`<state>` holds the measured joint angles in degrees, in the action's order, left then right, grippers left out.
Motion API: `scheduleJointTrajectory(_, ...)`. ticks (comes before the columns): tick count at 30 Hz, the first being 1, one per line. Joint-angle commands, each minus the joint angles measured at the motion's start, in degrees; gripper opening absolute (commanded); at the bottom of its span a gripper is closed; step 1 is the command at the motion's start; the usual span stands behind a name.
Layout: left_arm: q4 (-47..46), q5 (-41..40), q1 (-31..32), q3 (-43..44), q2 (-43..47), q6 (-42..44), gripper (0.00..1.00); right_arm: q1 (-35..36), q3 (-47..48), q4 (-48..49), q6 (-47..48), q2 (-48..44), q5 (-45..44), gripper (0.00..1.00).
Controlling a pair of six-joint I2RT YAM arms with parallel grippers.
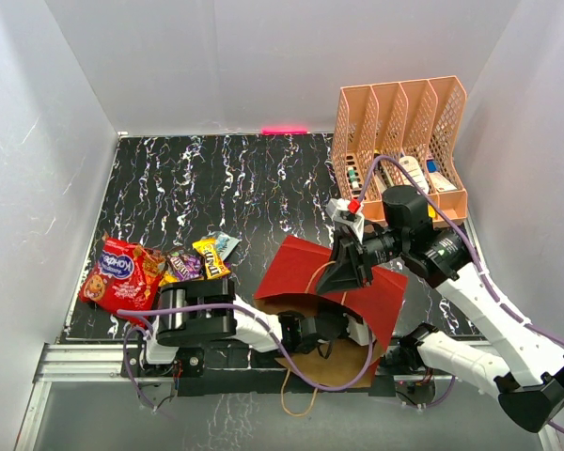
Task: Take the snacks out of the paper bag
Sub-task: Take out the snack from the paper bag.
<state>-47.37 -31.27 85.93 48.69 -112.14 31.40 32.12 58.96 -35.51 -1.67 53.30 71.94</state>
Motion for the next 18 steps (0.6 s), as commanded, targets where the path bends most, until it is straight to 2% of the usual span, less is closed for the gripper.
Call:
scheduleJointTrajectory(1, -6.00, 6.34, -0.93, 1.23, 0.03, 4.98, 0.61, -0.13, -0.05, 1.49, 0.45, -1.37, 2.19, 0.07)
scheduleJointTrajectory(5, -3.59, 17.00, -2.42, 0.55, 2.34, 5.35, 0.59, -0.20, 0.92, 1.69, 0.03, -0.70, 2.47, 0.07)
scheduleJointTrajectory(7, -2.49, 21.48, -3.59, -0.34, 3.80, 5.10, 0.54, -0.13, 1.15, 1.47, 0.04, -0.45, 2.53, 0.07)
scheduleJointTrajectory(11, 1.36, 27.94, -5.40, -2.11, 7.22, 6.00, 0.52, -0.13, 1.50, 1.32, 0.22, -0.59, 2.88, 0.07)
scheduleJointTrajectory(14, 6.56, 30.96, -5.42, -2.55, 9.32, 10.79, 0.51, -0.13, 1.60, 1.32, 0.43, -0.58, 3.18, 0.07)
scheduleJointTrajectory(18, 13.36, 31.40, -5.42, -2.22, 11.65, 15.37, 0.55, -0.13, 1.17, 1.40, 0.84, -0.38, 3.27, 0.07)
